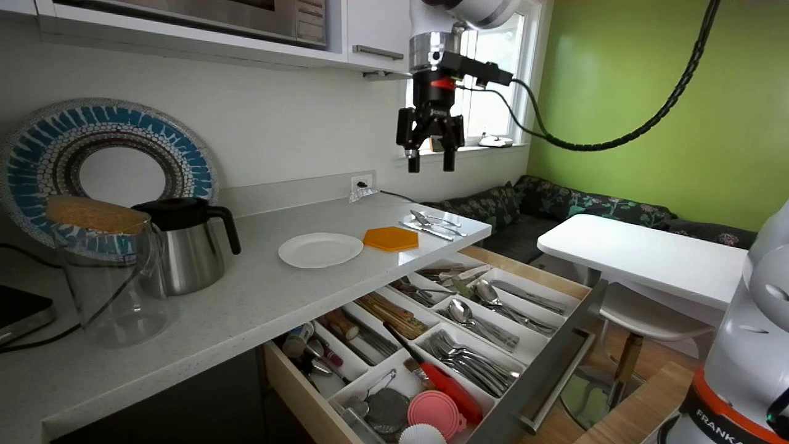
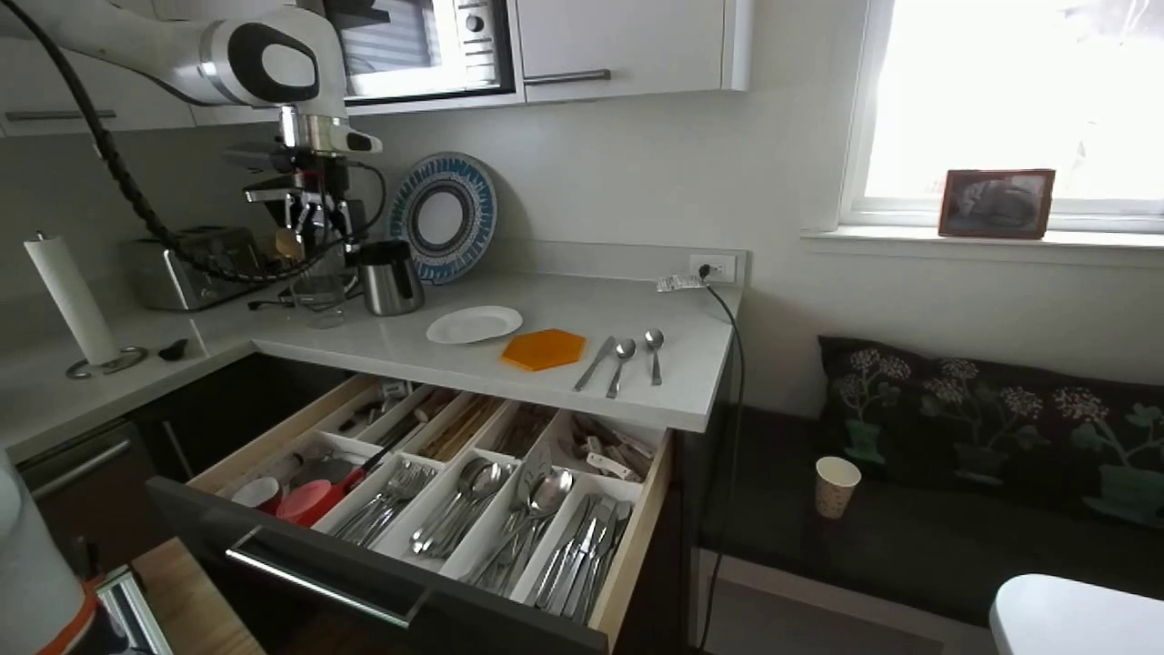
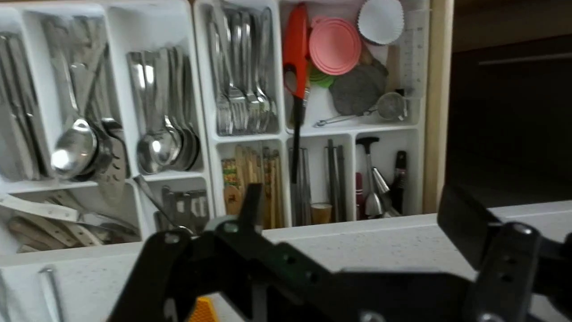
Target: Remove the lighter from the open drawer and put it on the counter
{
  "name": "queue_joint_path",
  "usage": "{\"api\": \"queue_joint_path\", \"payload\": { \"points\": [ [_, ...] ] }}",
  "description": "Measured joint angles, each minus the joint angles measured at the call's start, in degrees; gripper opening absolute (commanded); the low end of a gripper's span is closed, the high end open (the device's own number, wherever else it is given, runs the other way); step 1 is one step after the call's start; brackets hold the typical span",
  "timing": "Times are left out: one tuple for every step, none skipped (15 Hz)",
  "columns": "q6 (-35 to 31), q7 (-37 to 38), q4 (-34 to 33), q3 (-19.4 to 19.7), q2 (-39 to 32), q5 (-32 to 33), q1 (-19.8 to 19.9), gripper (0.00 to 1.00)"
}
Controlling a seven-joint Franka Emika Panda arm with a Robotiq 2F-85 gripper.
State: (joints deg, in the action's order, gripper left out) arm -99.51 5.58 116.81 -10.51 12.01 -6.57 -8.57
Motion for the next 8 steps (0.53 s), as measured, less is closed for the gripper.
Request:
{"api": "queue_joint_path", "payload": {
  "points": [
    [-3.13, 0.0, 1.12, -0.35, -0.62, -2.35, -0.75, 1.0],
    [-6.23, 0.0, 2.37, -0.63, -1.19, -4.57, -1.39, 1.0],
    [-9.48, -0.07, 3.88, -0.92, -1.7, -6.75, -1.97, 1.0],
    [-10.59, -0.08, 4.66, -1.06, -2.12, -7.01, -2.28, 1.0],
    [-10.59, -0.08, 4.57, -1.09, -2.31, -6.95, -2.27, 1.0],
    [-10.56, -0.08, 4.33, -1.03, -2.29, -6.95, -2.21, 1.0],
    [-10.51, -0.08, 4.0, -0.92, -2.25, -6.94, -2.18, 1.0],
    [-10.47, -0.08, 3.77, -0.86, -2.19, -6.94, -2.14, 1.0]
  ]
}}
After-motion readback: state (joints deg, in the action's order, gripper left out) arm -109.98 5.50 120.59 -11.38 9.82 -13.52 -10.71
